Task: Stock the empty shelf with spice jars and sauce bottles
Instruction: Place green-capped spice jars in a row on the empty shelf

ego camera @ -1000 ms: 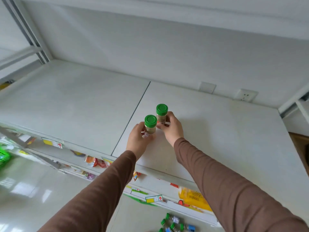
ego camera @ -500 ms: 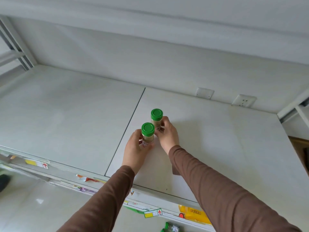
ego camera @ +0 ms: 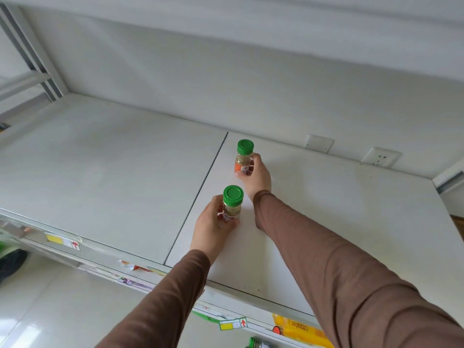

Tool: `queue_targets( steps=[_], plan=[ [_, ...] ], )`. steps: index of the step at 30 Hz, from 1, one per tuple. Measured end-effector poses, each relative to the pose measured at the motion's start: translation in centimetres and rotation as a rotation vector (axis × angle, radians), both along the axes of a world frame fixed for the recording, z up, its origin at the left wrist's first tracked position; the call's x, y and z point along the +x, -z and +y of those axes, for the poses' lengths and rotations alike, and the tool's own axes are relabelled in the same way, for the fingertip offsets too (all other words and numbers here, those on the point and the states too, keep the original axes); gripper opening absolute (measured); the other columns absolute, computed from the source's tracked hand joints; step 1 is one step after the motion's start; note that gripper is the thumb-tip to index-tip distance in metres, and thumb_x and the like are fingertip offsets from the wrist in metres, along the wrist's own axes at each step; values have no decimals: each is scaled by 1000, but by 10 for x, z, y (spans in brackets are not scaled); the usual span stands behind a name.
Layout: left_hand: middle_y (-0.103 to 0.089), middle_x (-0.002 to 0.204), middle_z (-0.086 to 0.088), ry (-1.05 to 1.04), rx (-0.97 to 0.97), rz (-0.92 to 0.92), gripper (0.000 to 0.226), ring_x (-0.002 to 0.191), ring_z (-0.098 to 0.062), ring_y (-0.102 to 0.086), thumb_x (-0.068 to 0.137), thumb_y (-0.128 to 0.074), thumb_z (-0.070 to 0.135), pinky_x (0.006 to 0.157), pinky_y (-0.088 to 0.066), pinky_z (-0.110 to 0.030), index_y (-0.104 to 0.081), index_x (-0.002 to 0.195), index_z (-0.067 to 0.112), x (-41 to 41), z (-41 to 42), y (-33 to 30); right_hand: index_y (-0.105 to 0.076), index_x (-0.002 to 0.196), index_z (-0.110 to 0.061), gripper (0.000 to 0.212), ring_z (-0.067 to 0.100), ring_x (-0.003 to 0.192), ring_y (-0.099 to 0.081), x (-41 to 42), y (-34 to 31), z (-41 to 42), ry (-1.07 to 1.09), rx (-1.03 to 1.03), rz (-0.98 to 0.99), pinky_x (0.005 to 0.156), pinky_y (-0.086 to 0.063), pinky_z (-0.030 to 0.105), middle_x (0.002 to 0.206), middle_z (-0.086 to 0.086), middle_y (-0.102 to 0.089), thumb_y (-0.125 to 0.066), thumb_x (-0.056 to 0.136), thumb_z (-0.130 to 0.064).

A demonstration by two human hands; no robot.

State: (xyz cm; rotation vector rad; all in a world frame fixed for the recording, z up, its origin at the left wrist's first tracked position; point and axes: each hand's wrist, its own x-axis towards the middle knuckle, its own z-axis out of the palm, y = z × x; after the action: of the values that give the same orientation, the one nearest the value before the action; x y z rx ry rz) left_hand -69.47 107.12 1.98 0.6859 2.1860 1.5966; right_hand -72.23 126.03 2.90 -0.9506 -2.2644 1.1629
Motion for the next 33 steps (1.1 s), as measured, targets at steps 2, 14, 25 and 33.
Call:
queue_targets(
  steps=[2, 14, 25, 33],
  plan=[
    [-66, 121, 2, -3, -2, -20, 56, 108, -16, -65, 81, -76, 8, 97, -53, -42, -54, 130, 26, 1, -4, 1, -40, 147, -16, 75, 25, 121, -58, 10, -1, -2, 6, -67, 18, 105, -45, 40, 139, 9, -55, -78, 82, -18],
    [-53, 135, 1, -48, -27, -31, 60, 114, -11, -60, 93, -67, 9, 103, -50, -29, -46, 148, 20, 31, -27, 4, -69, 119, -22, 23, 14, 93, -67, 116, 15, -76, -2, -495, 159, 98, -56, 45, 105, -5, -73, -58, 99, -17],
    [-62, 120, 1, 8, 48, -72, 42, 106, 5, -61, 97, -61, 16, 92, -47, -13, -56, 122, 50, 20, 0, -9, -67, 128, -21, 31, 18, 104, -68, 104, 8, -77, -24, -448, 133, 102, -51, 48, 114, 0, -75, -52, 100, -18],
    [-66, 132, 0, 42, 0, -186, 47, 122, -11, -61, 100, -56, 16, 107, -44, -30, -52, 146, 24, -10, 32, -13, -63, 119, -12, 26, 29, 108, -67, 70, -6, -53, 51, -454, 81, 101, -50, 52, 113, 10, -71, -51, 96, -12]
  ],
)
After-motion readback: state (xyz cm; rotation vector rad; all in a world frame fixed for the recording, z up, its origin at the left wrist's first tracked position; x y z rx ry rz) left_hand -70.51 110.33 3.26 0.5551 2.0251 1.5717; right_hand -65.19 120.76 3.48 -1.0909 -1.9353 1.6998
